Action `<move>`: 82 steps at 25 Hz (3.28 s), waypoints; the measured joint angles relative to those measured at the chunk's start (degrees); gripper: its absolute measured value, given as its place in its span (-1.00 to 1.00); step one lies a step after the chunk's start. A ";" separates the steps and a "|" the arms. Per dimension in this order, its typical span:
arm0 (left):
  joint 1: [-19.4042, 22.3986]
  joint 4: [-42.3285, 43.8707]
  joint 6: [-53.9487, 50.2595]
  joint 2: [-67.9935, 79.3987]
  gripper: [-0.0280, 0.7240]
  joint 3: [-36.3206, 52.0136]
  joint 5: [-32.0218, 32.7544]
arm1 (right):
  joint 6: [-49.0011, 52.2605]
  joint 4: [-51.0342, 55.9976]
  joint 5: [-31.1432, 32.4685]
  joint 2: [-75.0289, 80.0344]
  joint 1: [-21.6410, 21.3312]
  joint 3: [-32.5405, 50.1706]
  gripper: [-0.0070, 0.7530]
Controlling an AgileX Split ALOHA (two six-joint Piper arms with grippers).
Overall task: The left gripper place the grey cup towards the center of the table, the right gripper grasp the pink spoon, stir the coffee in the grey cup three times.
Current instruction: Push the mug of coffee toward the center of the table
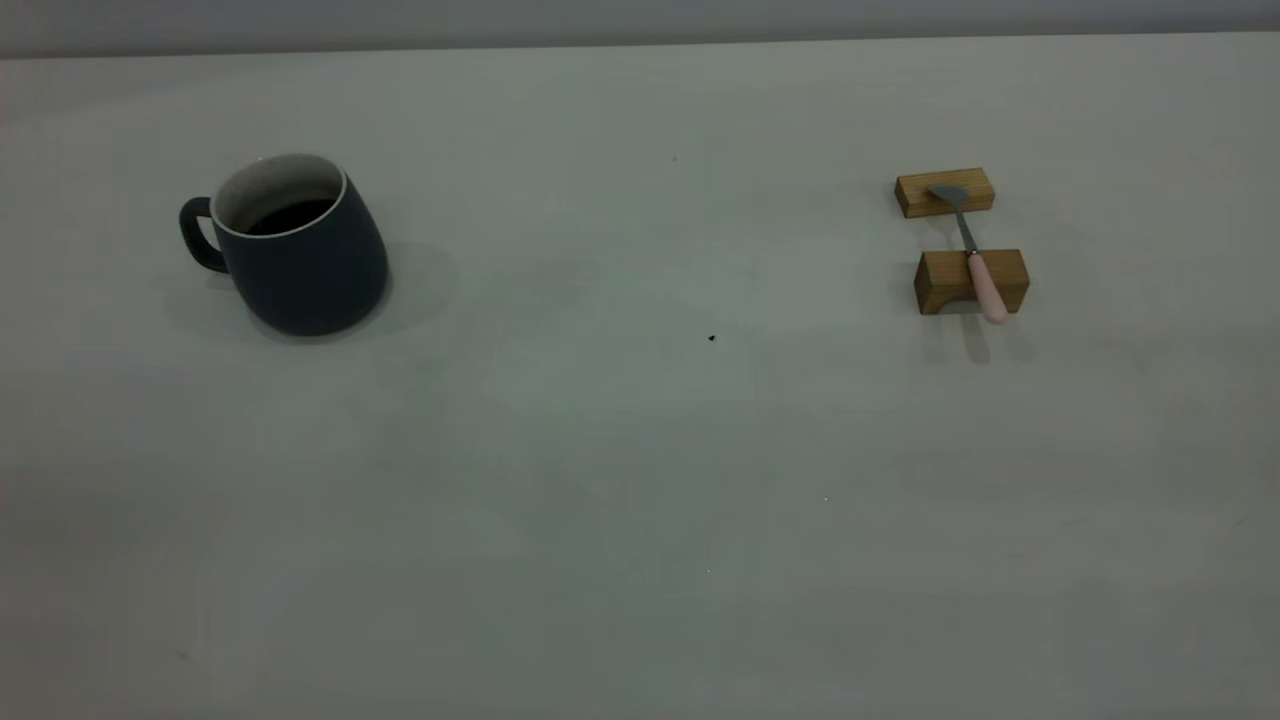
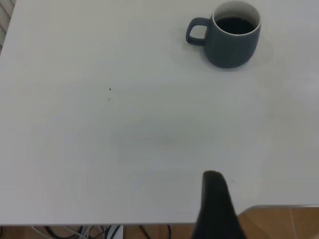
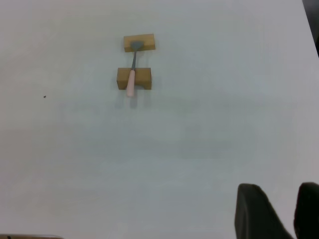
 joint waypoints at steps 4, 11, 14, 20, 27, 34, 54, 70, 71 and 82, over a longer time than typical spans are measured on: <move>0.00 0.00 0.00 0.00 0.63 0.00 0.00 | 0.00 0.00 0.00 0.00 0.00 0.00 -0.36; 0.00 0.00 0.00 0.00 0.63 0.00 0.00 | 0.00 0.00 0.00 0.00 0.00 0.00 -0.36; 0.00 0.00 0.00 0.00 0.63 0.00 0.00 | 0.00 0.00 0.00 0.00 0.00 0.00 -0.36; -0.24 0.06 -1.06 6.04 0.63 -0.16 0.00 | 0.00 0.00 0.00 0.00 0.00 0.00 -0.36; -0.31 4.64 3.66 31.78 0.63 -7.81 -8.71 | 0.00 0.00 0.00 0.00 0.00 0.00 -0.36; -0.31 3.99 17.86 61.62 0.63 -18.55 -18.24 | 0.00 0.00 0.00 0.00 0.00 0.00 -0.36; -6.64 11.05 55.77 119.31 0.63 -52.76 -20.75 | 0.00 0.00 0.00 0.00 0.00 0.00 -0.36; -8.78 22.09 62.64 131.79 0.63 -54.42 -33.99 | 0.00 0.00 0.00 0.00 0.00 0.00 -0.36; -8.78 22.23 62.67 132.24 0.63 -54.42 -34.48 | 0.00 0.00 0.00 0.00 0.00 0.00 -0.36; -8.78 22.60 64.50 133.78 -0.07 -54.63 -35.64 | 0.00 0.00 0.00 0.00 0.00 0.00 -0.36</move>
